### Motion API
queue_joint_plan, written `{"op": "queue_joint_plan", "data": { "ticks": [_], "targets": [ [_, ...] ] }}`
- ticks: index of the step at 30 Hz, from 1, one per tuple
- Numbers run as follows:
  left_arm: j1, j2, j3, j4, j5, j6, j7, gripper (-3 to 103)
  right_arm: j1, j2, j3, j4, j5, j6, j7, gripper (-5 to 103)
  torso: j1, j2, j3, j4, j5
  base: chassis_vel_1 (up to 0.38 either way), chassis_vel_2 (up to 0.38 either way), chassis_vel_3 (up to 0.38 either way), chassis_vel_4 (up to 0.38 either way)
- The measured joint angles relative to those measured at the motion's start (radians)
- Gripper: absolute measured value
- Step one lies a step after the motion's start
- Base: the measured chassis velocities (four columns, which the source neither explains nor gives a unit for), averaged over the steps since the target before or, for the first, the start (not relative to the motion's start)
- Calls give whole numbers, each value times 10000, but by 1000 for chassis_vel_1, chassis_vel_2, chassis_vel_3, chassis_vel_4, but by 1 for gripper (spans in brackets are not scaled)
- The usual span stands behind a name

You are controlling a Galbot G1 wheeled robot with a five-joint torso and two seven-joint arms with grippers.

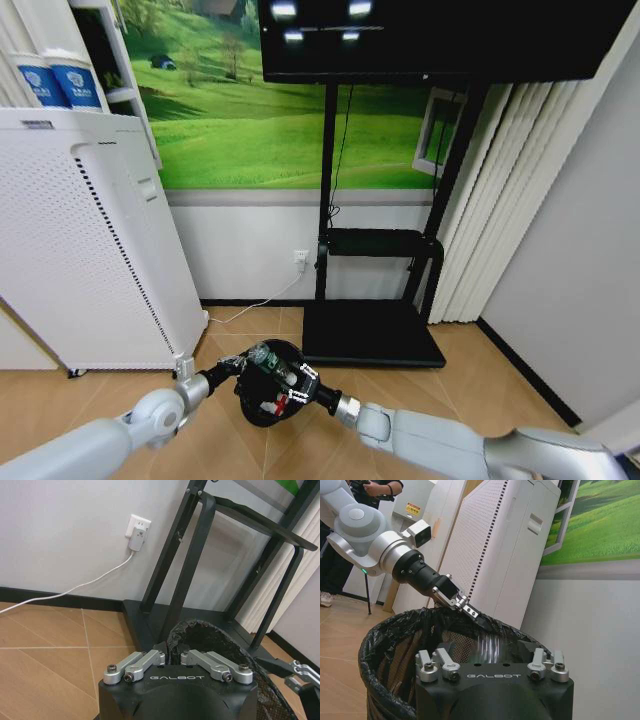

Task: Pick up the trash bin and place the garbage on the floor into it.

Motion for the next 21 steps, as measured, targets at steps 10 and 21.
{"op": "queue_joint_plan", "data": {
  "ticks": [10, 21],
  "targets": [
    [980, 110, -1142, 1, 19, -68, 10, 7, -192, -237, 823, -91, 138, 0, 152, 100, 0, 0, 0, -2, 1, 0, 0, 0, 0],
    [3015, 52, -3016, -69, 588, -493, 56, 7, -2201, -1595, 3920, -2168, 1008, -141, 218, 100, 0, 0, 0, -7, 3, 0, 0, 0, 0]
  ]
}}
